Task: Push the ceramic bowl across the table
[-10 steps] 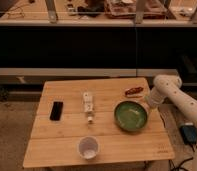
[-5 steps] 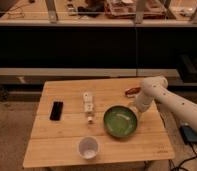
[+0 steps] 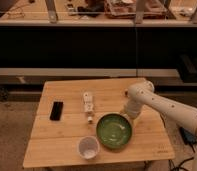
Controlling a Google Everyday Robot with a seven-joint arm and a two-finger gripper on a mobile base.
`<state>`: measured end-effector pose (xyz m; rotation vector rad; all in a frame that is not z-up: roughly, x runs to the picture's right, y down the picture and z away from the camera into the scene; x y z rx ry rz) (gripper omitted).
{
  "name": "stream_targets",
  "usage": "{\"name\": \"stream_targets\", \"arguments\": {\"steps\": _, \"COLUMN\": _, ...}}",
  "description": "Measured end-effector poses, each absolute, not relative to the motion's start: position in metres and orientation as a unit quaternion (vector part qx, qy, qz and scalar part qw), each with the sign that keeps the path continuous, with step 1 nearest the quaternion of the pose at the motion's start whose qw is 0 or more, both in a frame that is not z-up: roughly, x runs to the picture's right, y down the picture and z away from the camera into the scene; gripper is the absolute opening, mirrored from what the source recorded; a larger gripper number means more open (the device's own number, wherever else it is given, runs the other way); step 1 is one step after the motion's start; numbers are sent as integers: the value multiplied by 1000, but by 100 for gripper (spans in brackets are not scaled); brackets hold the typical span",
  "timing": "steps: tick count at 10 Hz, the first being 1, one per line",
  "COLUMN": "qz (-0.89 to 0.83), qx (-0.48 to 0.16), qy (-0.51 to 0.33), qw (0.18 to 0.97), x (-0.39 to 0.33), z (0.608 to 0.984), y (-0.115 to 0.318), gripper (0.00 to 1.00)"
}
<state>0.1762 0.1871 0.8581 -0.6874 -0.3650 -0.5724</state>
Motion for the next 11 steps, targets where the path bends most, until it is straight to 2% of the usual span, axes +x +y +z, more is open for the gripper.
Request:
{"name": "stream_targets", "arguments": {"steps": 5, "qz": -288, "qx": -321, "qy": -176, "qw": 885, "x": 154, "z": 839, "y": 199, "gripper": 62}}
{"name": "stream_targets", "arguments": {"steps": 11, "qz": -312, "qx": -324, "qy": -187, "qw": 873, "x": 131, "z": 833, "y": 219, "gripper": 62}}
